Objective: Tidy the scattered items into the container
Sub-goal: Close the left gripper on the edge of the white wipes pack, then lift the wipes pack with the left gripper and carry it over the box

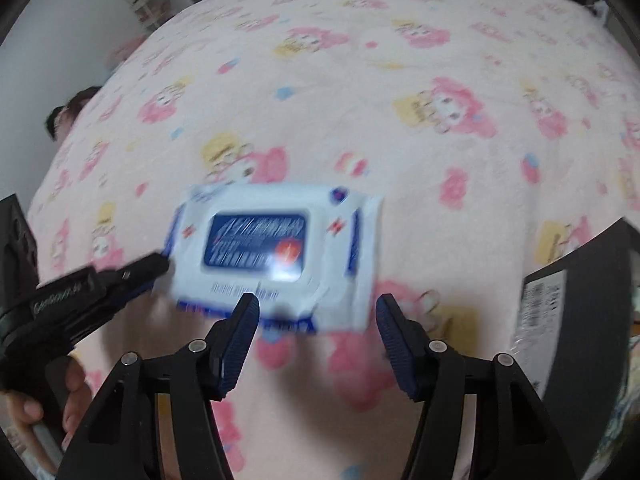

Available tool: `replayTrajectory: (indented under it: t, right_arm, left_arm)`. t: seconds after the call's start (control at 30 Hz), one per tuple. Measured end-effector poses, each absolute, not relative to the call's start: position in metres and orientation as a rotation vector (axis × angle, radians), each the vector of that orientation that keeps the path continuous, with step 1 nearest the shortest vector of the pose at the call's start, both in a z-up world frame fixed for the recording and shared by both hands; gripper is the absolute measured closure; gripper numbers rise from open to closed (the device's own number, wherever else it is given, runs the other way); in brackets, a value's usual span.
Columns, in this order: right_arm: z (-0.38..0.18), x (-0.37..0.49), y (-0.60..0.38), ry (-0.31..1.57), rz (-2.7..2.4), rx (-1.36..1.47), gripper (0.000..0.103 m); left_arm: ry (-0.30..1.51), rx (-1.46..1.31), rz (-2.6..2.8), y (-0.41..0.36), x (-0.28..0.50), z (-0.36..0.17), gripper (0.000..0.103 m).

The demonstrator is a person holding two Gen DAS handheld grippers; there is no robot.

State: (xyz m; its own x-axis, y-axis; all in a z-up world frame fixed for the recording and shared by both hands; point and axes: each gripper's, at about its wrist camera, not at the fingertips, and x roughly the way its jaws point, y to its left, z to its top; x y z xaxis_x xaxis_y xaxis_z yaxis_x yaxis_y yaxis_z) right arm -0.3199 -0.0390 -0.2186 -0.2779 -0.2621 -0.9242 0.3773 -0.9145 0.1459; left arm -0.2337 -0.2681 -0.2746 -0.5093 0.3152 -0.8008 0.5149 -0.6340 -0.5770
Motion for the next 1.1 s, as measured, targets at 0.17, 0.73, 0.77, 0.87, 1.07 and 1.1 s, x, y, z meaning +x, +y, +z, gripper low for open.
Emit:
replayTrajectory:
  t: [0.17,0.73,0.77,0.87,1.07,1.1]
  right_arm:
    - [-0.245,-0.337,-0.039,0.027,-2.196,1.629,0.046]
    - [-0.214,-0.206,-0.020,0.108,-2.029,1.626,0.049]
    - [-0.213,-0.202,-0.016,0.120,-2.036,1.623,0.049]
    - [-0.212,-0.199,-0.011,0.170,-2.100,1.608,0.049]
    - [-0.206,-0.220,-0.002,0.120,-2.211,1.591,0.048]
    - [-0.209,-0.224,-0.002,0.110,-2.218,1.599,0.048]
  left_arm:
    - [1.255,1.496,-2.300,-0.263,-0.238,-0.278,0.082]
    - [1.144,1.554,-2.283,-0.229,-0.151,-0.248,0.081]
    - [1.167,1.538,-2.280,-0.232,-0.150,-0.248,0.080]
    - [1.202,1.489,-2.291,-0.241,-0.153,-0.247,0.078]
    - [1.221,1.519,-2.324,-0.238,-0.168,-0.252,0.070]
    - [1.217,1.535,-2.322,-0.236,-0.170,-0.253,0.066]
